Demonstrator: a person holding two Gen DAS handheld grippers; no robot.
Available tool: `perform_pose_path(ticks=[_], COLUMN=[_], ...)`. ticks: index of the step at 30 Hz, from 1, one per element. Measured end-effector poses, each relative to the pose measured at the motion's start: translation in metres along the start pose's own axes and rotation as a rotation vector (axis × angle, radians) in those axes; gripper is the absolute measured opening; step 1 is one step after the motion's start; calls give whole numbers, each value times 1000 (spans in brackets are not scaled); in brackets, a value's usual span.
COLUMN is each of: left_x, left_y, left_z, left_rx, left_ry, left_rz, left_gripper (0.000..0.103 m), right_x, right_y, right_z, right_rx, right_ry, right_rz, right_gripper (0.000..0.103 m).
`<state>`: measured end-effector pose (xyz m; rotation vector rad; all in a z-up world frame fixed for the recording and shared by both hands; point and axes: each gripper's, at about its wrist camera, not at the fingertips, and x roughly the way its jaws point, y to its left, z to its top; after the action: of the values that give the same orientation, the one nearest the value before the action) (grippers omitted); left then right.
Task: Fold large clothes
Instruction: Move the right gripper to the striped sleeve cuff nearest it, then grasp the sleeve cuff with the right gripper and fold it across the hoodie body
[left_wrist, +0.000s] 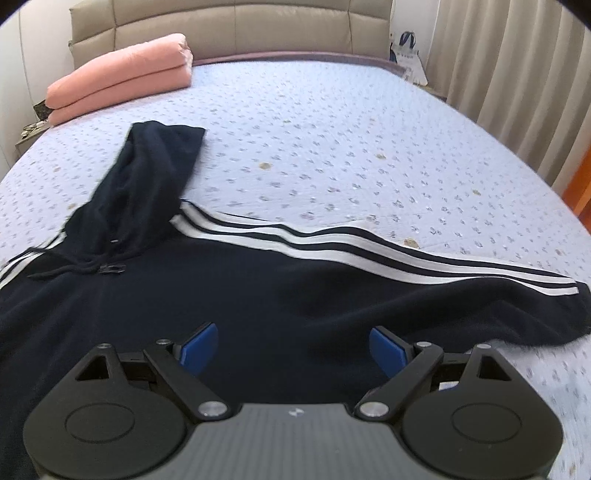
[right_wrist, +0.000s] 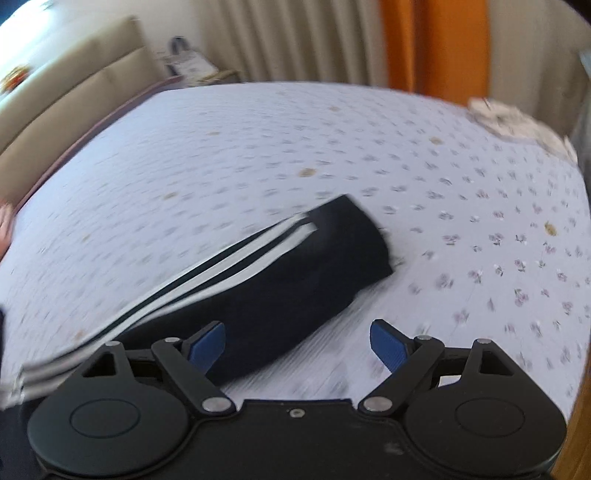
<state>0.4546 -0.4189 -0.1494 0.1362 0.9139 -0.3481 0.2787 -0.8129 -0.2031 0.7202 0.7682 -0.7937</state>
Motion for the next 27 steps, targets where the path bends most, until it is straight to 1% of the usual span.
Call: perform_pose_path(ticks=[2, 4, 6, 7, 8, 9, 10, 11, 12, 14, 15, 17, 19, 21, 22, 23, 24, 25, 27], left_x=[14, 26, 38, 42, 47, 51, 55, 59, 64, 75, 79, 86, 92, 104, 118, 124, 122, 122, 117], left_y=[-14, -27, -37, -39, -42, -44, -47, -51, -55, -70, -76, -90, -105, -120, -129, -136, -141, -142, -132], left_z=[5, 9, 12, 13, 14, 16, 17, 19, 20, 23, 25, 27, 28, 23, 16, 10, 3, 1, 3], left_rx=[-2, -6, -12, -16, -20, -24, -27, -27, -23, 0, 11, 44, 89, 138, 172, 207, 236, 246, 203], left_ry=[14, 28, 41, 47, 53, 53, 50, 46, 45, 56, 56, 51, 50, 107, 157, 145, 89, 76, 82], left_rz=[7, 17, 26, 28, 30, 27, 20, 10, -1, -24, -35, -56, -98, -129, -116, -84, -61, -59, -106], left_gripper=[91, 91, 91, 91, 91, 91, 91, 91, 91, 90, 90, 90, 91, 90, 90, 99, 102, 102, 94], right_x=[20, 41, 48, 50, 53, 54, 57, 61, 64, 61, 51, 20, -3, -9, -6, -1, 3, 4, -3], right_y=[-12, -27, -33, -32, -30, -26, -21, -15, -11, -8, -6, -1, 7, 16, 22, 29, 33, 35, 47], right_z=[6, 15, 16, 18, 21, 23, 24, 25, 27, 36, 39, 47, 50, 46, 42, 37, 34, 30, 24], right_rx=[67, 169, 243, 257, 256, 252, 243, 224, 216, 210, 200, 140, 73, 20, -19, -54, -64, -60, -77], right_ry=[47, 85, 82, 65, 52, 38, 35, 51, 58, 34, 9, -81, -140, -148, -137, -126, -111, -97, -114], right_rz=[24, 75, 102, 119, 130, 139, 146, 158, 168, 205, 216, 227, 216, 190, 176, 145, 128, 135, 142], right_gripper=[94, 91, 91, 91, 88, 81, 51, 31, 20, 19, 19, 17, 17, 17, 17, 17, 17, 16, 16])
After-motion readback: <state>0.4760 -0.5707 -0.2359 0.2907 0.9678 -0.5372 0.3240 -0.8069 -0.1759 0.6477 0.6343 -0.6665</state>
